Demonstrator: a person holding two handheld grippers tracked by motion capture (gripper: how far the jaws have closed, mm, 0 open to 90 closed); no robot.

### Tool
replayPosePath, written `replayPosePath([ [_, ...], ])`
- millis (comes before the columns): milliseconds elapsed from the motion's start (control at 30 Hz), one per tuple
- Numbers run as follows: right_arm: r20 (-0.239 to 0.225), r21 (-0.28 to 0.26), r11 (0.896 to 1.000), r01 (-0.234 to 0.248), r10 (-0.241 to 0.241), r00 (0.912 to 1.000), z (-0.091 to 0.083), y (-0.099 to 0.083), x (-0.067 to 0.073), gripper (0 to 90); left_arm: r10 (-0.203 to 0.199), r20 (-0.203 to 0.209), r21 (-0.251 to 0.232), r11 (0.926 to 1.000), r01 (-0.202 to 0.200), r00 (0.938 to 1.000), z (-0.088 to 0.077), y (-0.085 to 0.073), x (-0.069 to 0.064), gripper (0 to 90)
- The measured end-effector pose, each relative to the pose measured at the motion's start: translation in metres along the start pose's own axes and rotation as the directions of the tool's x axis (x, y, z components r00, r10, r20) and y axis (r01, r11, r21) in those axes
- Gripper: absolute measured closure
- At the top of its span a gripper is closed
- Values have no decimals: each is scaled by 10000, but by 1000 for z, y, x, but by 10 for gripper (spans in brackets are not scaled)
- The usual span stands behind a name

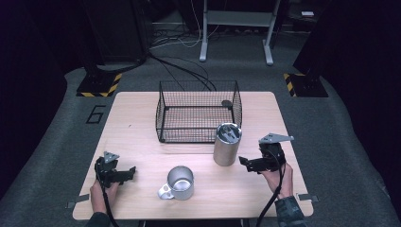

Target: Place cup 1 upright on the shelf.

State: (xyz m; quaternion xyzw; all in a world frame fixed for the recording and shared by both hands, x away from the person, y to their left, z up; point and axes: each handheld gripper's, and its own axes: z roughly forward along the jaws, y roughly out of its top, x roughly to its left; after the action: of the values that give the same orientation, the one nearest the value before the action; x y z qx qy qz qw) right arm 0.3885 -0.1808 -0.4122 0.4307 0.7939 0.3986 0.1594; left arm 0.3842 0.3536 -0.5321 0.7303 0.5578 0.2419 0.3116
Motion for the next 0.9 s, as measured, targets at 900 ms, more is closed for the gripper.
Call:
replayPosePath([
  [900, -261, -126, 9983, 571, -574, 9980, 42, 44, 12, 5, -28, 2, -2, 10000, 28, 10000, 0, 0, 0, 4],
])
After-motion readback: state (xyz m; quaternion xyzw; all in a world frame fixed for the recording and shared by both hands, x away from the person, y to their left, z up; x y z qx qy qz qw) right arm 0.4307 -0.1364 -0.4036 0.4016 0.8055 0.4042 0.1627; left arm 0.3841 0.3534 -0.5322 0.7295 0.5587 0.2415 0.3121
